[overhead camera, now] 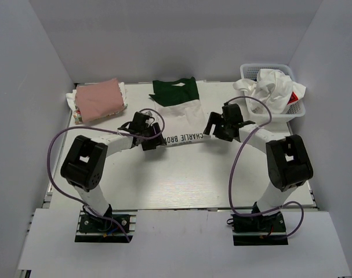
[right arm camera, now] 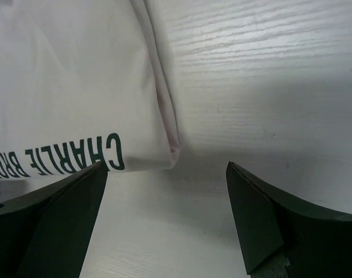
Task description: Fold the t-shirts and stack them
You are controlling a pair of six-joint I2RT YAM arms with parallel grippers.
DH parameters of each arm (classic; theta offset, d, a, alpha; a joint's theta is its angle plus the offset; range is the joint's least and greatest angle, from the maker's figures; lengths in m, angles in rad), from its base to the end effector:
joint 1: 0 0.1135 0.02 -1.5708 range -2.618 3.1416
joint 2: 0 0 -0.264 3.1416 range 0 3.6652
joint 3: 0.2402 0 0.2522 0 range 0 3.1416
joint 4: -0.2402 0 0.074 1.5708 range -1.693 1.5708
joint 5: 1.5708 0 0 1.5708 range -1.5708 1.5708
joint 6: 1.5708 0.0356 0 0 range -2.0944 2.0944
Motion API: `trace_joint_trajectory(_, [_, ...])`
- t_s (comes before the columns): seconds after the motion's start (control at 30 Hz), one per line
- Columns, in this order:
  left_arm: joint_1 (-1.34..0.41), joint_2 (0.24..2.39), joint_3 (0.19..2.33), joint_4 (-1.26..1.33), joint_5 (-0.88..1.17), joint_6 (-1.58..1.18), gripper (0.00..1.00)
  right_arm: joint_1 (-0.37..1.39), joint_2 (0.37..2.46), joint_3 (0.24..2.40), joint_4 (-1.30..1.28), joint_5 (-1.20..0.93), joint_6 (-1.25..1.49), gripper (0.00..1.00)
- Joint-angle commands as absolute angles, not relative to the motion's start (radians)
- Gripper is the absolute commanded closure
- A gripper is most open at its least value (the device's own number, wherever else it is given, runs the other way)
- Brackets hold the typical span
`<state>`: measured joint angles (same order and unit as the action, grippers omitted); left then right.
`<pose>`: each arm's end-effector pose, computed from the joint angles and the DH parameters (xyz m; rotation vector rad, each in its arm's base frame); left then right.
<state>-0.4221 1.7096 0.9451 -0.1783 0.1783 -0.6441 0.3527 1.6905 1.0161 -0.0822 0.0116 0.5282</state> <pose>0.3066 -0.1446 0.1605 -0.2144 2.6097 -0.6335 0.3380 0.1240 0.1943 0.2133 2.3571 0.4227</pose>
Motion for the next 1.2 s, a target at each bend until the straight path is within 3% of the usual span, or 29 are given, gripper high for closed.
trace_joint_trajectory(0.0, [-0.436, 1.747, 1.017, -0.123, 0.233, -0.634, 0.33, 0.351, 1.736, 1.017, -0.074, -0.100, 0.526, 0.12])
trace_joint_trajectory(0.13, [-0.436, 1.816, 1.057, -0.153, 0.242, -0.624, 0.49, 0.344, 1.802, 1.038, -0.052, -0.165, 0.529, 0.20])
trace_joint_trajectory(0.17, [-0.436, 1.816, 1.048, -0.132, 0.242, -0.624, 0.52, 0.344, 1.813, 1.055, -0.057, -0.184, 0.535, 0.30])
trace_joint_trajectory(0.23, [-0.445, 1.828, 1.048, -0.121, 0.242, -0.624, 0.70, 0.344, 1.827, 1.057, -0.054, -0.196, 0.544, 0.43])
trace_joint_trajectory(0.27, [-0.445, 1.839, 1.048, -0.121, 0.255, -0.624, 0.80, 0.342, 1.824, 1.043, -0.051, -0.189, 0.561, 0.59])
trace_joint_trajectory(0.3, [-0.445, 1.839, 1.048, -0.121, 0.255, -0.624, 0.96, 0.341, 1.818, 1.031, -0.032, -0.183, 0.564, 0.66])
trace_joint_trajectory(0.37, [-0.454, 1.839, 1.037, -0.130, 0.267, -0.624, 1.00, 0.339, 1.798, 1.005, -0.026, -0.178, 0.572, 0.82])
trace_joint_trajectory(0.4, [-0.454, 1.839, 1.028, -0.130, 0.279, -0.614, 1.00, 0.339, 1.793, 0.997, -0.018, -0.176, 0.574, 0.97])
trace_joint_trajectory(0.43, [-0.454, 1.839, 1.014, -0.130, 0.279, -0.614, 1.00, 0.339, 1.773, 0.989, -0.014, -0.176, 0.578, 1.00])
trace_joint_trajectory(0.6, [-0.489, 1.714, 0.953, -0.190, 0.298, -0.589, 1.00, 0.344, 1.672, 0.884, -0.024, -0.177, 0.569, 1.00])
trace_joint_trajectory(0.83, [-0.560, 1.419, 0.862, -0.331, 0.451, -0.554, 1.00, 0.359, 1.195, 0.637, -0.194, -0.141, 0.600, 1.00])
trace_joint_trajectory(0.97, [-0.583, 1.243, 0.874, -0.385, 0.489, -0.574, 1.00, 0.370, 0.915, 0.643, -0.296, -0.132, 0.598, 1.00])
trace_joint_trajectory(1.17, [-0.592, 1.121, 0.923, -0.362, 0.382, -0.584, 1.00, 0.367, 0.870, 0.773, -0.293, -0.117, 0.621, 1.00])
